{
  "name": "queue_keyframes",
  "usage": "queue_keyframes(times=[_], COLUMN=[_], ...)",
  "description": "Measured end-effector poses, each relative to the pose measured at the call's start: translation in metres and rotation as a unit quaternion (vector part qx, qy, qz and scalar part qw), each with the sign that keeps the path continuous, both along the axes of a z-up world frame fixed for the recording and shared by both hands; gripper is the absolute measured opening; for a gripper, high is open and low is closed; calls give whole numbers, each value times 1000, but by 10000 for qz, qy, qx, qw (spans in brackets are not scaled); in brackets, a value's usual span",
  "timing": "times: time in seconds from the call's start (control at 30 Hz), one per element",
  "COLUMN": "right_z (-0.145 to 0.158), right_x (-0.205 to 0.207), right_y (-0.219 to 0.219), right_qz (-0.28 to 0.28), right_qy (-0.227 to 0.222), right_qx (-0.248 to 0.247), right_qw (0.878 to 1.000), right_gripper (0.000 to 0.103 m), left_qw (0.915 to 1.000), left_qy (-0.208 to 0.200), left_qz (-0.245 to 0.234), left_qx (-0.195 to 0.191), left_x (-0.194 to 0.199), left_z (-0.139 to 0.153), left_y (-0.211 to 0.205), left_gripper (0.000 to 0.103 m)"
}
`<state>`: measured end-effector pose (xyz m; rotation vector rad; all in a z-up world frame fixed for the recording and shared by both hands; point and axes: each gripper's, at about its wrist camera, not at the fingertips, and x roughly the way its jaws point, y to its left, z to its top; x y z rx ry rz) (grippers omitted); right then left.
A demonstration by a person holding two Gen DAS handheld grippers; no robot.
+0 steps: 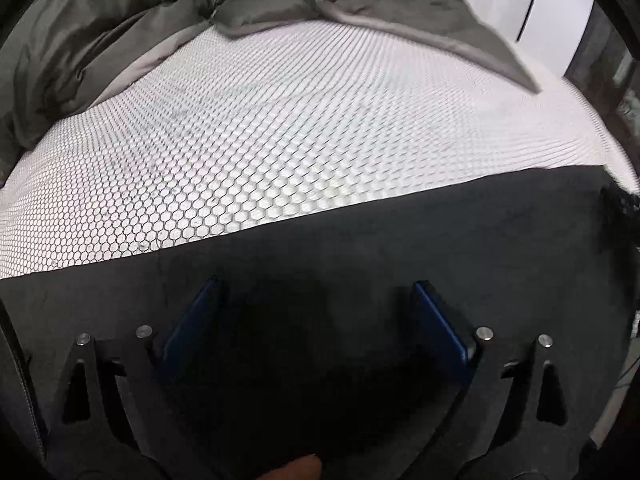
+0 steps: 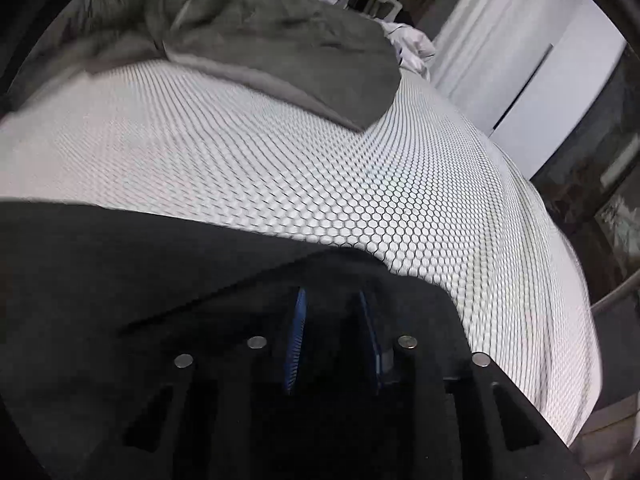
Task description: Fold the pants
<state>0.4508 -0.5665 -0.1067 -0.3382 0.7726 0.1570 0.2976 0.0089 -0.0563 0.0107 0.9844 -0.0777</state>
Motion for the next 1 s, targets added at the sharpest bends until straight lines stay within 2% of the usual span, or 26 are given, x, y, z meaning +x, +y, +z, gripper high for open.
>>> queue_keyframes(times=[0.03, 0.1, 0.17, 0.23, 0.33, 0.4, 0.47, 0.5, 0.53, 0.63, 0.73, 0.8, 0.87, 0.9, 0.93, 1.0], right_z=[7, 12, 7, -16, -17, -15, -29, -34, -38, -35, -34, -33, -32, -32, -32, -37], right_x=[-17, -61, -70, -90, -113, -127, -136, -145, -150, -143, -129, -130, -136, -144, -148, -140], right_y=[-4, -12, -4, 22, 47, 64, 81, 81, 78, 48, 14, -1, -15, -11, -7, -2], right_qz=[51, 250, 445, 885, 1219, 1703, 2131, 2217, 2252, 1863, 1226, 1027, 1038, 1034, 1073, 1056], right_qy=[-33, -99, -78, 186, 147, 172, 317, 237, 159, 183, 151, 181, 190, 173, 172, 162], right_qx=[342, 905, 1177, 1171, 968, 1073, 727, 355, 261, 236, 212, 345, 366, 301, 247, 129], right_qw=[9994, 9955, 9920, 9890, 9877, 9794, 9738, 9742, 9738, 9820, 9921, 9940, 9937, 9940, 9938, 9942], right_gripper=[36, 64, 75, 75, 75, 79, 83, 83, 83, 85, 87, 87, 88, 88, 89, 90], left_qw=[9997, 9981, 9947, 9910, 9839, 9842, 9858, 9867, 9878, 9913, 9967, 9986, 9985, 9989, 9984, 9951], left_qy=[-122, -297, -423, -373, -8, -7, -65, -41, -74, -135, -201, -280, -379, -424, -417, -482], left_qz=[-186, -473, -859, -1223, -1770, -1768, -1669, -1617, -1546, -1288, -659, -154, 233, 222, 378, 684], left_qx=[-113, -241, -380, -393, -266, 115, 158, 165, 180, 241, 418, 420, 314, 24, -32, 529], left_x=[-6, -20, -39, -63, -90, -101, -108, -109, -108, -112, -128, -145, -159, -166, -173, -181], left_z=[8, 18, 23, 18, -5, -16, -18, -18, -18, -18, -20, -22, -20, -18, -16, -11], left_y=[-5, -18, -39, -69, -114, -128, -123, -117, -101, -53, 10, 59, 103, 118, 134, 141], left_gripper=[96, 96, 102, 102, 102, 102, 102, 102, 102, 103, 103, 103, 103, 103, 103, 103])
